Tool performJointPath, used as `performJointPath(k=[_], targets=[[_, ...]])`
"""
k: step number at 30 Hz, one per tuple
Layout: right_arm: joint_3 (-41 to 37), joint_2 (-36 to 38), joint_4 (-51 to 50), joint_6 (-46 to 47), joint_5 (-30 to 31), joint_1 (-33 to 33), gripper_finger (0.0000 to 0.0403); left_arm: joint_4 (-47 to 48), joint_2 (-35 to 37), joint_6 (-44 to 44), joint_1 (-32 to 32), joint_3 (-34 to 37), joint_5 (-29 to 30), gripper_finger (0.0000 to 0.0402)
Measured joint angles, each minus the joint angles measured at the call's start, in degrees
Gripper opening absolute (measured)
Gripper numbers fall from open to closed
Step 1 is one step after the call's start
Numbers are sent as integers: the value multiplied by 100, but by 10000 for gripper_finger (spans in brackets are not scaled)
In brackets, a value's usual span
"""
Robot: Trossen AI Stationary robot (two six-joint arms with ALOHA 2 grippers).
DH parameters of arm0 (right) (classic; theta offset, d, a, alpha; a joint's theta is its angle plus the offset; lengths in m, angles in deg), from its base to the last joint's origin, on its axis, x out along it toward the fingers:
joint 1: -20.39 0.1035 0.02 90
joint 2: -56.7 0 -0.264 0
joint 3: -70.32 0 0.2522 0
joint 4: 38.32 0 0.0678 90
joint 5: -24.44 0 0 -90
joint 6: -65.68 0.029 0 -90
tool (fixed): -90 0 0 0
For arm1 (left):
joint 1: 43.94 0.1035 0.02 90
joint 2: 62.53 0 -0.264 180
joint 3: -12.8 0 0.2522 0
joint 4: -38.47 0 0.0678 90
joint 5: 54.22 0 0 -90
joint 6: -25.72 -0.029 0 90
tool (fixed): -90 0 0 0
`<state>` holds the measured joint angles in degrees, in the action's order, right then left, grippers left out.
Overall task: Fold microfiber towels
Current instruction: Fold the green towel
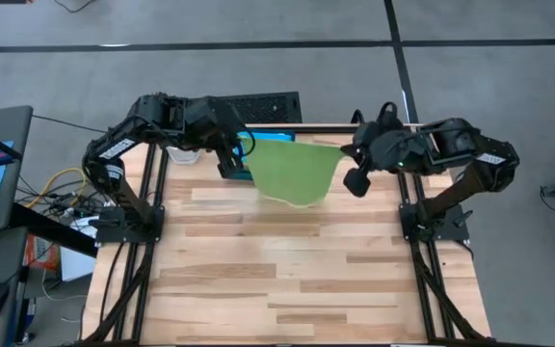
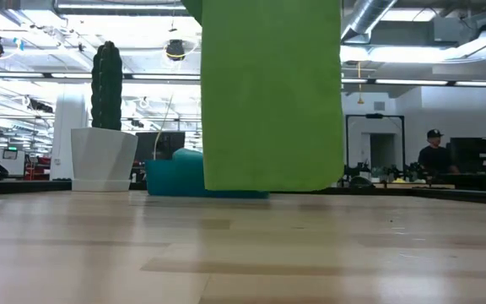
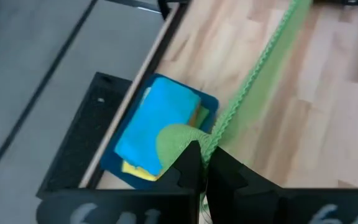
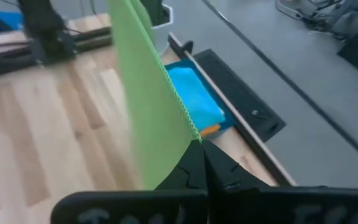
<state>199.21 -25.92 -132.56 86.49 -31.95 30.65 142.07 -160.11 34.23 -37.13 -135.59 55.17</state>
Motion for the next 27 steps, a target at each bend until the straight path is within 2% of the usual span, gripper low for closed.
performJointPath(k=[4,8,13,16,21,24,27], targets=[[0,33,-219,624,-45,491,3,9,2,227,-175,0,-669,0],[-17,-96,-540,1643,-247,1311,3,22,9,691,-707,173,-1259,0],[-301,-418,-418,3228,-310,2572,3,-15,0,1583,-1689,769,-1391,0],[-461,-794,-189,4071,-292,3167,3,-313,2,2077,-2328,1452,-1277,0],[-567,-1586,103,5263,-484,3808,3,-1421,-7,2641,-3187,2788,-1278,0],[-581,-2029,540,5577,-786,3970,6,-2244,-7,2954,-3553,3609,-1316,0],[-581,-2388,1172,5616,-975,4035,5,-3098,-7,3139,-3800,4312,-1602,0]])
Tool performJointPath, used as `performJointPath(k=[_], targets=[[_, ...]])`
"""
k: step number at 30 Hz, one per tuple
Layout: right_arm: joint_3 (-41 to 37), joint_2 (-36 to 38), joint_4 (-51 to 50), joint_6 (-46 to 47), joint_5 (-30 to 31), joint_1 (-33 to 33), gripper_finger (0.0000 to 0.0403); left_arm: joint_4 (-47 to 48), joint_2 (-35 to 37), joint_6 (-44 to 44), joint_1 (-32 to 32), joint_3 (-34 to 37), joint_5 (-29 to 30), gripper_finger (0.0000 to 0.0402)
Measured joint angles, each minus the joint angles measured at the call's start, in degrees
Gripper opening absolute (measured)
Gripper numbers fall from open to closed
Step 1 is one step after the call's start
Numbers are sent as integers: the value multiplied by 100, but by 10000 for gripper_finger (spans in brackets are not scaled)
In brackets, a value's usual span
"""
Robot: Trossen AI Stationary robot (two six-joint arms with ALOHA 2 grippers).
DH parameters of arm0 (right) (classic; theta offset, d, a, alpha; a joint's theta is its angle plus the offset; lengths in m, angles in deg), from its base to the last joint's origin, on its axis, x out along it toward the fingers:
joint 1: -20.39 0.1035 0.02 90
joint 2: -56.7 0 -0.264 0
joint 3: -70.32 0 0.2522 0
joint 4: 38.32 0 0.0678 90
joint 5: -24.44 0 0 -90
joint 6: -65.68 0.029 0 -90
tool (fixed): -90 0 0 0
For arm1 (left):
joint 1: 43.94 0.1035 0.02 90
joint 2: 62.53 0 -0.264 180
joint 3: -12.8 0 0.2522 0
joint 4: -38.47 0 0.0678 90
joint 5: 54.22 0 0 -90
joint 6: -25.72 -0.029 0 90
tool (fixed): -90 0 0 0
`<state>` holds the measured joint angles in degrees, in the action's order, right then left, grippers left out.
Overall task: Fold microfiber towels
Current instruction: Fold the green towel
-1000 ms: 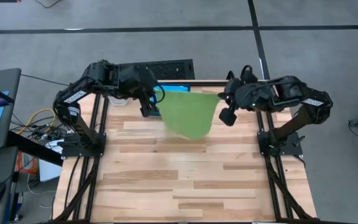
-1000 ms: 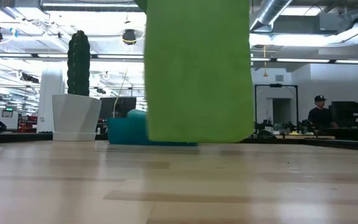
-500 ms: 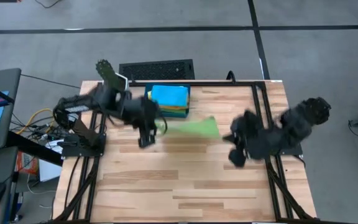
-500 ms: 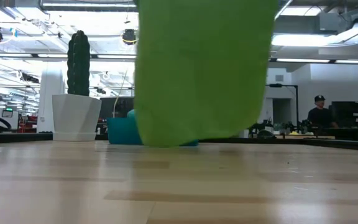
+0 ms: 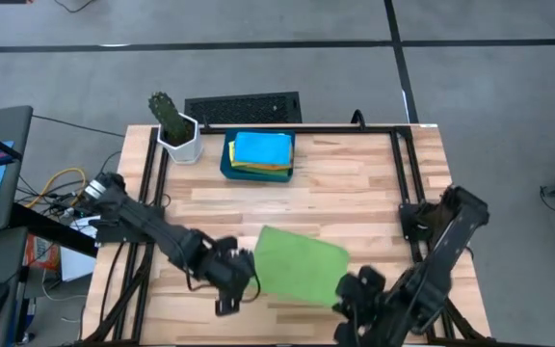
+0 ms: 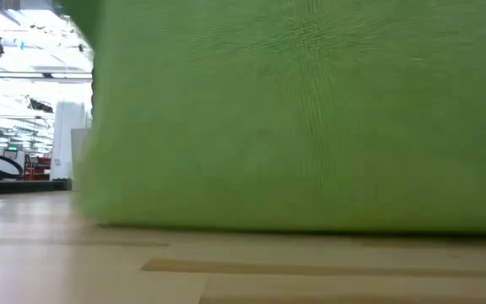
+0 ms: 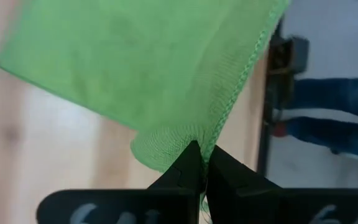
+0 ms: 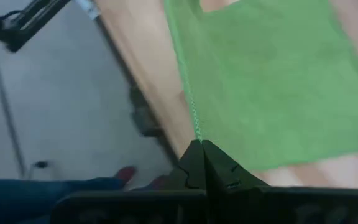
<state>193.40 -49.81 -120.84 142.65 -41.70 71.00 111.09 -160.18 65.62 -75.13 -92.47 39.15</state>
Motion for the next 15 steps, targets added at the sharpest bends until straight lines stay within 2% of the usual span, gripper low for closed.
performJointPath(k=[4,8,11,15], targets=[[0,-401,568,1,-216,-15,5,-1164,0,276,-154,867,-450,0],[-22,-643,575,102,-508,-8,6,-1876,0,492,-163,1451,-853,0],[-344,-628,518,288,-750,13,5,-1929,0,415,-89,1561,-980,0],[-1140,-415,448,851,-952,26,5,-1935,2,138,230,1561,-967,0]])
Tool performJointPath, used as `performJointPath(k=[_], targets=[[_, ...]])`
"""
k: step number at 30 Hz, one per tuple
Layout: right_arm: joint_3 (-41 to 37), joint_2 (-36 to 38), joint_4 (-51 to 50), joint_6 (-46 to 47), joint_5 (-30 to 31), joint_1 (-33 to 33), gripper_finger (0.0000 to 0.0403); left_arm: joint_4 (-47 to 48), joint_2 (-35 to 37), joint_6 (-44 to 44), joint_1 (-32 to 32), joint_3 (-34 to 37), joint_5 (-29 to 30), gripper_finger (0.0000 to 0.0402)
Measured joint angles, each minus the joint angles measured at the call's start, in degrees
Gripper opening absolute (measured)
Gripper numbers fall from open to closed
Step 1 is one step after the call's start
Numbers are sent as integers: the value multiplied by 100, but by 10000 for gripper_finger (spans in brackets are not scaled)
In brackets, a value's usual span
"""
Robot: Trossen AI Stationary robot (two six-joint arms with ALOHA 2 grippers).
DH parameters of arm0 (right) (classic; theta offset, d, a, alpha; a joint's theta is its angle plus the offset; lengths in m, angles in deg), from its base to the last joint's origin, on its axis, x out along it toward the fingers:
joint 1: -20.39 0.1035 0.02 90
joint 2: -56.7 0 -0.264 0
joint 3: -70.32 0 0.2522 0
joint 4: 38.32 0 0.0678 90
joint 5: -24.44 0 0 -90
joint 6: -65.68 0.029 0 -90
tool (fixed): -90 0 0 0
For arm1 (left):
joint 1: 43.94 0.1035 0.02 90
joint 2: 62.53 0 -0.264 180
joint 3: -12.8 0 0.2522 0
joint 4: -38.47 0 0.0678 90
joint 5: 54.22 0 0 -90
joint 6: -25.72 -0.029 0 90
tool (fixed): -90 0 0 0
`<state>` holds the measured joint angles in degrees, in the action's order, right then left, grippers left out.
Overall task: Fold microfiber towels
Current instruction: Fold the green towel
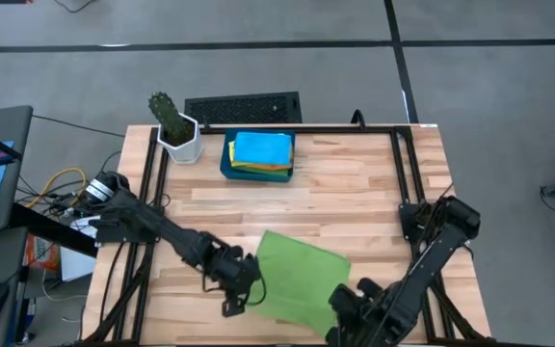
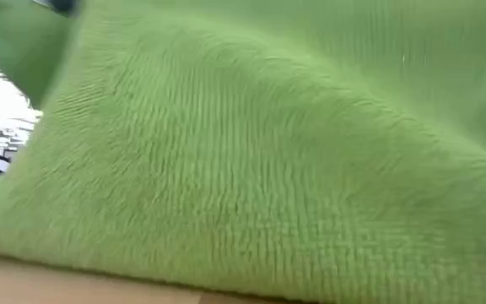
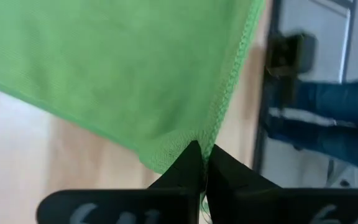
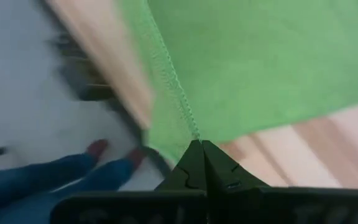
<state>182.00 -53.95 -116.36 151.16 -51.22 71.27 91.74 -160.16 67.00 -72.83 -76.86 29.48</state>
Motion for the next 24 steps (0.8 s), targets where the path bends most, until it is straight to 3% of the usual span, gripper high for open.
performJointPath(k=[5,13,24], targets=[[-902,408,-60,252,-5,-31,6,-9,-23,-539,515,-3,297,0],[-1873,885,12,154,-61,-271,7,-42,-412,-1248,1163,-2,302,0],[-2718,1005,854,54,-84,-339,7,-103,-954,-1349,1547,-2,313,0]])
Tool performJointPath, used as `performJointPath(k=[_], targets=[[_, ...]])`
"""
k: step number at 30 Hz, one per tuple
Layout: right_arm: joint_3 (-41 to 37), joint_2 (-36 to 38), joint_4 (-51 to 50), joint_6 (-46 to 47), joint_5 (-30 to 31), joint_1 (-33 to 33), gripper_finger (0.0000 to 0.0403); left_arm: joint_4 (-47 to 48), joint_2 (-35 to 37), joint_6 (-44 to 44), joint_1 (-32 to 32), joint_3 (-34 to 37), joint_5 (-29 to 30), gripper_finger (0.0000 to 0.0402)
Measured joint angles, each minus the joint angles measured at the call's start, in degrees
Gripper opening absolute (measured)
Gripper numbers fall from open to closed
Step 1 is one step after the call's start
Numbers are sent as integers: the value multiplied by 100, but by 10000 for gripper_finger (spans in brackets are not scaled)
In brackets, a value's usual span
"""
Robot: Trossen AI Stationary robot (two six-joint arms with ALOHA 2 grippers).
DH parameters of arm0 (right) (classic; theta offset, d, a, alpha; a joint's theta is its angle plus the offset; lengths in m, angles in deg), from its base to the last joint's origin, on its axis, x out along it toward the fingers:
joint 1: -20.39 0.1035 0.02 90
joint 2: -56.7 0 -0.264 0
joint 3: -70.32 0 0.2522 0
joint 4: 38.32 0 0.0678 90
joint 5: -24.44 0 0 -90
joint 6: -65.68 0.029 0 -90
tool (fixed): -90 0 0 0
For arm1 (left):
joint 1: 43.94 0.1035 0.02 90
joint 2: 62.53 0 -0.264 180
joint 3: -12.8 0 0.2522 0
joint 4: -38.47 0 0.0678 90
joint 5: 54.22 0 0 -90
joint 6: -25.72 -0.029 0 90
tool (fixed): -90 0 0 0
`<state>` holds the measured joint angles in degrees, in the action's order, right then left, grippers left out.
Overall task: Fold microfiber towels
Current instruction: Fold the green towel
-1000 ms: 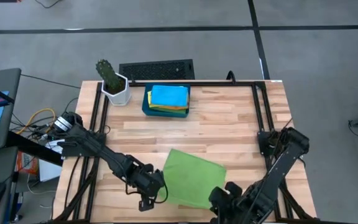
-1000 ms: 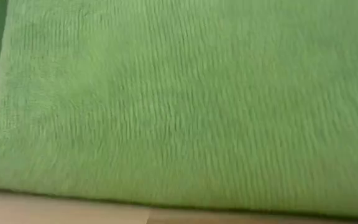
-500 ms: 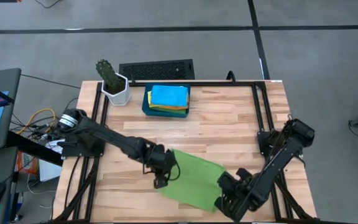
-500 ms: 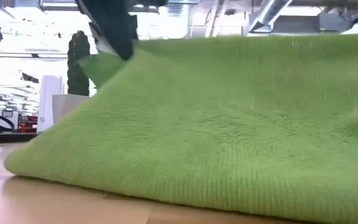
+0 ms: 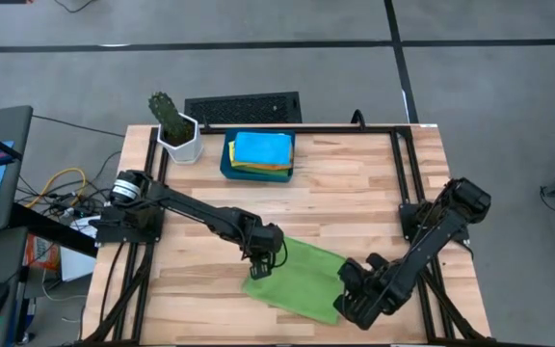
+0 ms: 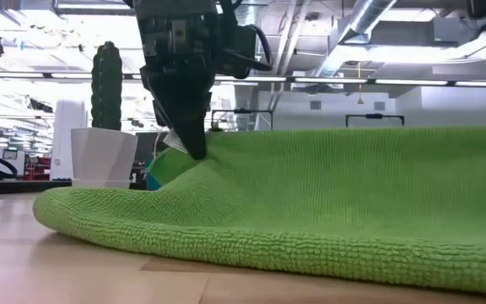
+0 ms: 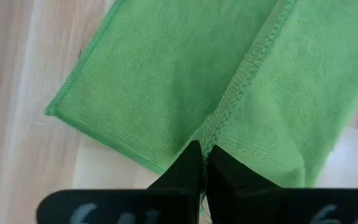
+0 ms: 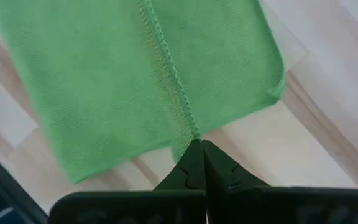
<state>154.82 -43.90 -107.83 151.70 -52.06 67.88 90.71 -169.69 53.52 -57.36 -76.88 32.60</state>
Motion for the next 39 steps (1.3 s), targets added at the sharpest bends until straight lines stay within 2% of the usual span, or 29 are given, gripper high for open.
performJointPath(k=[6,11,14,19,22,27,30,34,36,39], targets=[[-170,-2,13,72,-1,-38,15,-61,3,-76,8,0,157,0],[-170,-2,-78,87,9,-37,38,-65,3,-69,6,2,478,8],[-170,-2,-148,96,-103,-82,54,49,4,-79,8,17,709,36],[-170,-2,-399,185,-96,-156,83,-1,5,-209,21,17,869,108],[-170,0,-649,202,-9,-219,107,186,5,95,35,15,1203,147],[-163,37,-899,76,-55,-411,150,721,5,239,143,11,1284,176],[-107,251,-519,16,265,-330,171,689,172,383,187,15,917,176],[-100,704,242,-39,1080,67,181,-355,619,354,63,4,99,162],[-94,801,701,-157,1601,360,178,-950,764,258,-149,4,119,152],[-86,665,1418,-590,2058,754,167,-1540,804,16,-565,-2,695,134]])
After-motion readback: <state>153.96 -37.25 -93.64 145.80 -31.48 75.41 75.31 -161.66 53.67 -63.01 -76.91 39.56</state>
